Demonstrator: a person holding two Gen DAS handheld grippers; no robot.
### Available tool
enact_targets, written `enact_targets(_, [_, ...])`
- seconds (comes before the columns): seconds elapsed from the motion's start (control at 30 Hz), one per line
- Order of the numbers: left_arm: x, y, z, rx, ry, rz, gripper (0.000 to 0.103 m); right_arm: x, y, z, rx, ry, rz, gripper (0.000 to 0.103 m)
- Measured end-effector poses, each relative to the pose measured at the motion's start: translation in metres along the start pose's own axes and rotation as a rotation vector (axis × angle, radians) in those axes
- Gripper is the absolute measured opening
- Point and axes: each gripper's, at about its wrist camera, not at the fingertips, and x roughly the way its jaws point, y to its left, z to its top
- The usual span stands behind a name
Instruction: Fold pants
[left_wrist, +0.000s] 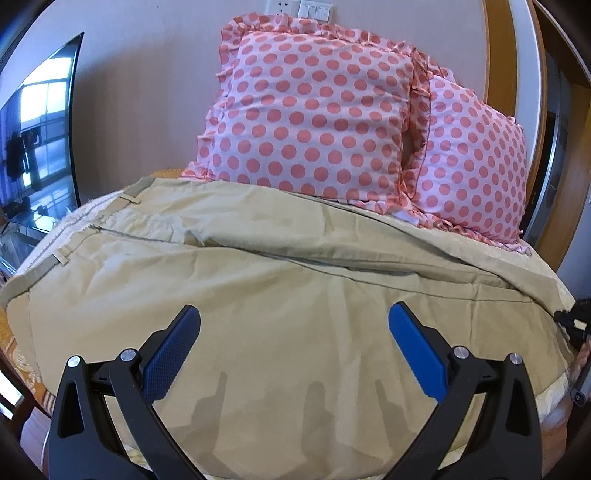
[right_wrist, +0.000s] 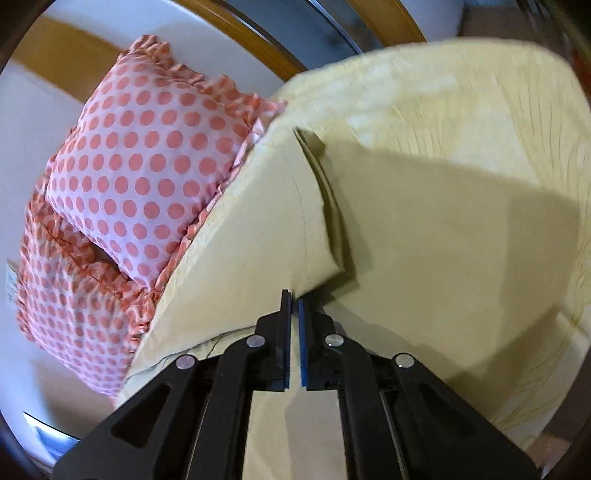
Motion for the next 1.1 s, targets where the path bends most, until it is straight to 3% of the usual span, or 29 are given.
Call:
enact_targets(0.13, [-0.007, 0.008, 0.004, -0.019, -0.015, 0.02, 0.102, -0.003, -0.002, 0.003, 0.068, -0.001, 0.042, 0.028])
enact_targets(0.23, [-0.01, 0.02, 0.007, -0.062, -0.026, -0.008, 0.102, 0.001, 0.001, 0.007, 0.082, -0.018, 0.037, 0.031])
enact_targets(0.3, [-0.01, 0.033, 0.01, -0.127, -0.039, -0.061, 0.102, 0.006, 0.001, 0.011, 0.095, -0.028, 0.022, 0.026])
enact_targets(0.37, [-0.006, 0.043, 0.016, -0.19, -0.034, -0.09, 0.102, 0.014, -0.003, 0.016, 0.114, -0.004, 0.035, 0.001])
enact_targets(0.4, [-0.003, 0.048, 0.02, -0.213, -0.025, -0.095, 0.102, 0.018, -0.003, 0.019, 0.102, 0.008, 0.046, 0.001])
enact_targets(0.5, [0.008, 0.066, 0.038, -0.273, -0.008, -0.149, 0.102, -0.009, -0.004, 0.026, 0.071, -0.076, 0.148, 0.001])
enact_targets(0.63, [0.032, 0.089, 0.065, -0.36, 0.019, -0.182, 0.102, -0.048, -0.01, 0.026, 0.045, -0.157, 0.189, 0.001])
enact_targets(0.8, [0.103, 0.102, 0.103, -0.393, 0.135, -0.129, 0.102, -0.064, -0.017, 0.023, 0.038, -0.178, 0.211, 0.001])
enact_targets(0.93, [0.162, 0.112, 0.125, -0.419, 0.212, -0.016, 0.102, -0.065, -0.017, 0.025, 0.027, -0.179, 0.224, 0.001])
enact_targets(1.03, [0.207, 0.126, 0.135, -0.464, 0.292, 0.076, 0.092, -0.066, -0.011, 0.026, -0.003, -0.186, 0.222, 0.001])
enact_targets(1.1, [0.231, 0.138, 0.134, -0.524, 0.357, 0.074, 0.073, -0.065, -0.008, 0.028, -0.024, -0.192, 0.218, 0.001])
